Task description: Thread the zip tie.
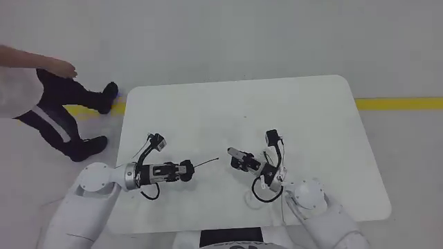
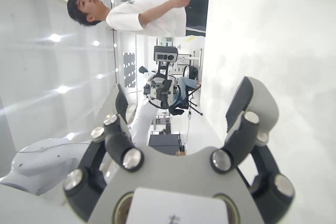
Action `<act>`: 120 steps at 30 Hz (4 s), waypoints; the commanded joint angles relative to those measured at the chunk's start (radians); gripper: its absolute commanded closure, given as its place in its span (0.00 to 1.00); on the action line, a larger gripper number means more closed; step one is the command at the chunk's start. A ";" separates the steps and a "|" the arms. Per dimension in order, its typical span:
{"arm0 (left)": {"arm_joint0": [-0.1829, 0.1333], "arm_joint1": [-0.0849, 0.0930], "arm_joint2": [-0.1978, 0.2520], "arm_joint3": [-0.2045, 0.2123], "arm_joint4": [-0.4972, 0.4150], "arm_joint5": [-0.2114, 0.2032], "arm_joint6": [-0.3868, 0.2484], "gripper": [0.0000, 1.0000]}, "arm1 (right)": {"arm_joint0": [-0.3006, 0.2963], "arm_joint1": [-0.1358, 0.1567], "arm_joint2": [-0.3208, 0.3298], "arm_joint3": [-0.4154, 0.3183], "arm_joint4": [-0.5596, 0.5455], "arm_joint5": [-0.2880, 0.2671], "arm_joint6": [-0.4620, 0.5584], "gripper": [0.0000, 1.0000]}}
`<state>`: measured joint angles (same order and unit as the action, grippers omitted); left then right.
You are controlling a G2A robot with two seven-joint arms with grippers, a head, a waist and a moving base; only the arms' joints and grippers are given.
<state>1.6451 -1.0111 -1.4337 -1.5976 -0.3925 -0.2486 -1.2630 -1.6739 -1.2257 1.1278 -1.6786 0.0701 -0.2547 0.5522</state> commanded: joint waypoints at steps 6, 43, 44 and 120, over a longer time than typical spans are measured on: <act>-0.015 0.013 0.017 -0.002 -0.008 -0.027 -0.105 1.00 | 0.040 0.008 0.004 0.070 0.280 -0.019 0.275 0.00; -0.054 0.040 0.108 0.002 -0.049 -0.088 -0.111 1.00 | 0.087 0.015 -0.043 0.136 0.395 0.014 0.379 0.00; -0.055 0.041 0.109 0.005 -0.053 -0.091 -0.112 1.00 | 0.087 0.016 -0.041 0.138 0.399 0.005 0.380 0.00; -0.084 0.054 0.154 0.068 -0.168 -0.091 -0.109 1.00 | 0.073 0.057 -0.035 0.124 0.416 -0.085 0.432 0.87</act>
<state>1.5613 -0.9569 -1.2799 -1.5305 -0.5598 -0.3400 -1.3724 -1.6009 -1.1685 1.0922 -1.5537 0.4861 -0.3400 0.9840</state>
